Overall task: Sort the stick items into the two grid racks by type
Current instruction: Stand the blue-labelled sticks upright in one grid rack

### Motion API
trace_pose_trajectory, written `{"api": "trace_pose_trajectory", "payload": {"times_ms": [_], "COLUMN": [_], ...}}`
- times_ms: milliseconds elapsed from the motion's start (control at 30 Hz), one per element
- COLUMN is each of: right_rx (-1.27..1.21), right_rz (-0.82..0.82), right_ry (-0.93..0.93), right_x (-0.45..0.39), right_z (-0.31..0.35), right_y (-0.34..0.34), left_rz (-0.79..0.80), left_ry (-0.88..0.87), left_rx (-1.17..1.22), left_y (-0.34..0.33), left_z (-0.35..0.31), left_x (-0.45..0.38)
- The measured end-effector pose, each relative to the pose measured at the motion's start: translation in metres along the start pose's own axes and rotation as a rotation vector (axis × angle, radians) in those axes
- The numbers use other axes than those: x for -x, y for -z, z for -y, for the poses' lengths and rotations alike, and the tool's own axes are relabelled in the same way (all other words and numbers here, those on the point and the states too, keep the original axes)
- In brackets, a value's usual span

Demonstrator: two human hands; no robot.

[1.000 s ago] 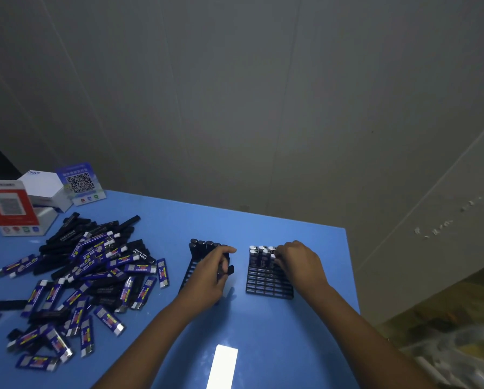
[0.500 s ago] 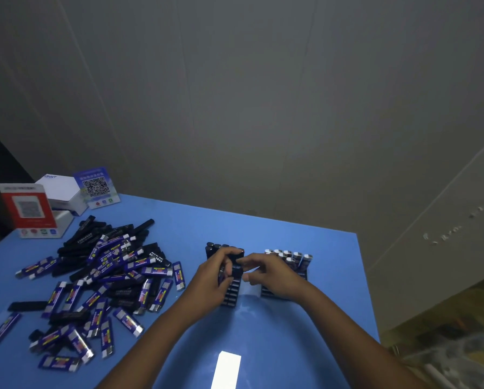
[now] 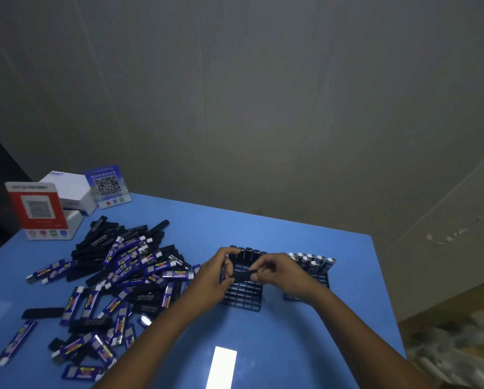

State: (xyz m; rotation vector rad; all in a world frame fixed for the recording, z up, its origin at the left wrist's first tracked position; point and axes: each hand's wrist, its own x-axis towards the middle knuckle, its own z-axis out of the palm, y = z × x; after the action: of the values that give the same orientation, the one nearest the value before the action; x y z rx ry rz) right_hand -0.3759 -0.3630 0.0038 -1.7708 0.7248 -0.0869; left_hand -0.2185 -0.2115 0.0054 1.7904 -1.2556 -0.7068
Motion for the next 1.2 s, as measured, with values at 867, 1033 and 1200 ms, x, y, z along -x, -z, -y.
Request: {"api": "trace_pose_trajectory", "payload": {"times_ms": [867,1033,1200], "right_rx": [0.3,0.286,0.198], "right_rz": [-0.298,-0.306,-0.302], "right_ry": [0.035,0.013,-0.086], "right_x": [-0.03,-0.034,-0.034], "right_z": [0.027,0.022,0.019], "right_y": [-0.018,-0.015,-0.005], "left_rz": [0.11,0.107,0.1], "left_ry": [0.008,0.017,0.028], "left_rx": [-0.024,-0.017,-0.009], "left_y": [0.047,0.047,0.047], "left_z": [0.039,0.043,0.046], "left_x": [-0.031,-0.033,-0.039]}}
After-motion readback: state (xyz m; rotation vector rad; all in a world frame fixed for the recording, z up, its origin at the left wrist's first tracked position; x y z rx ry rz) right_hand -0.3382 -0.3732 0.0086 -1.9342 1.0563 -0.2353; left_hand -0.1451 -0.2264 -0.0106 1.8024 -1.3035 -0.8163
